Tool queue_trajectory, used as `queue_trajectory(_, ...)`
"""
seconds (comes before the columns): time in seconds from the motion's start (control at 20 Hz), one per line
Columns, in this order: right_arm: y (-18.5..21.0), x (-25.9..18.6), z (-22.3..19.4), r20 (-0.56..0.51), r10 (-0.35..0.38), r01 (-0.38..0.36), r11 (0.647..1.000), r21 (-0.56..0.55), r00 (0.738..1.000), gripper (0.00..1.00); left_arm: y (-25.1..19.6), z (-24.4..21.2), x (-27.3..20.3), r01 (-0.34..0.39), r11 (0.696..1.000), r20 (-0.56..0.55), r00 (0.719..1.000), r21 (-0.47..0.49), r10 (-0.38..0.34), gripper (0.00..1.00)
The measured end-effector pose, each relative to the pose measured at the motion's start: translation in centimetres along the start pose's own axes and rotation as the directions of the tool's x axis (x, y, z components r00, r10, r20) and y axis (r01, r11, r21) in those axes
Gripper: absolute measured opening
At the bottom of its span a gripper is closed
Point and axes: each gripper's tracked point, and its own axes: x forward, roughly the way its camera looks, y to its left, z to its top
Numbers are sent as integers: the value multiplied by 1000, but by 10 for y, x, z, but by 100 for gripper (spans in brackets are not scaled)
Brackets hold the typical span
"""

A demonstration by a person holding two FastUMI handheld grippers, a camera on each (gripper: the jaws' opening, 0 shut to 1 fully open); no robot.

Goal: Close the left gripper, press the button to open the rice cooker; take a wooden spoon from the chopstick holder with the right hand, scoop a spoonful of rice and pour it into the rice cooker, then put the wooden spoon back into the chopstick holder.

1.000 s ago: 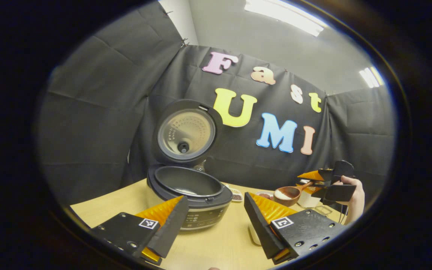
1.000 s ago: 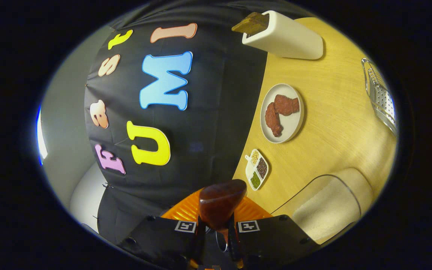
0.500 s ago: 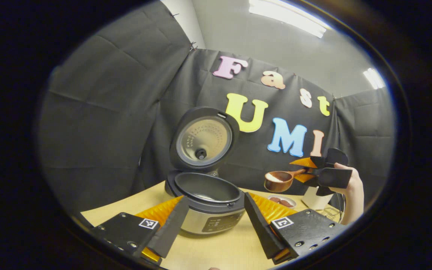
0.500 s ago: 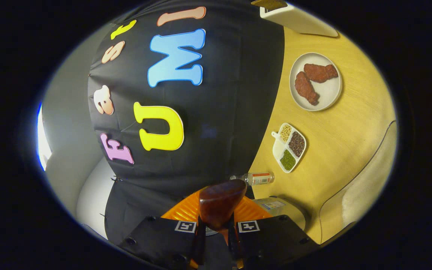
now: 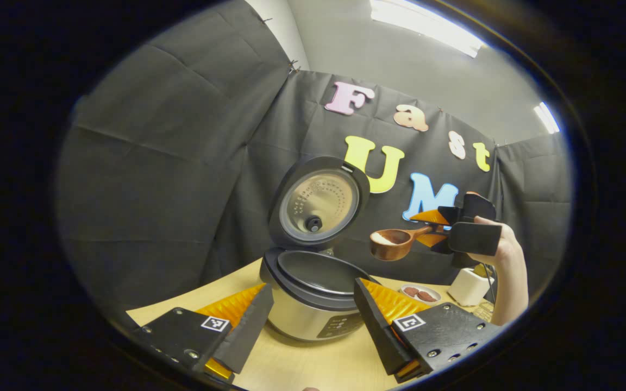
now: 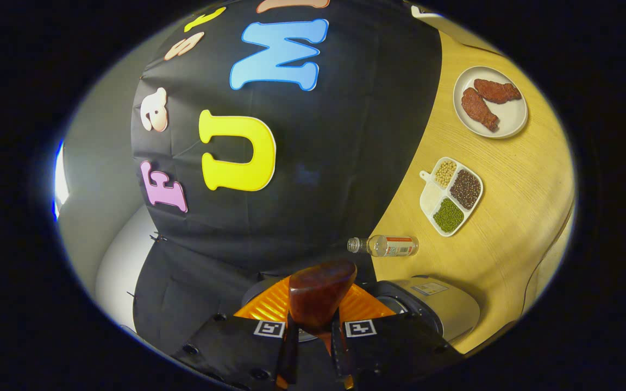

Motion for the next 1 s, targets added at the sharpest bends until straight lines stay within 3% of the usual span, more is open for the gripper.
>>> queue_trajectory(0.15, 3, 18, -14, 3, -17, 18, 992, -122, 1000, 26, 11, 2, 0, -19, 1000, 4, 1000, 4, 19, 93)
queue_trajectory(0.4, 0, 39, -45, -22, -57, 45, 923, -381, 998, 26, 23, -2, 2, -29, 999, -5, 1000, -26, 29, 93)
queue_trajectory(0.7, -2, 50, -51, 37, -77, 82, 756, -650, 996, 27, 25, 4, 4, -37, 999, 2, 999, -17, 37, 93)
queue_trajectory(0.85, 7, 50, -57, 35, -45, 57, 690, -721, 998, 26, 21, 1, 3, -30, 999, 1, 1000, -22, 30, 93)
queue_trajectory(1.0, 20, 49, -66, 31, 7, 20, 591, -807, 1000, 26, 20, 0, 1, -24, 1000, 2, 1000, -17, 24, 92)
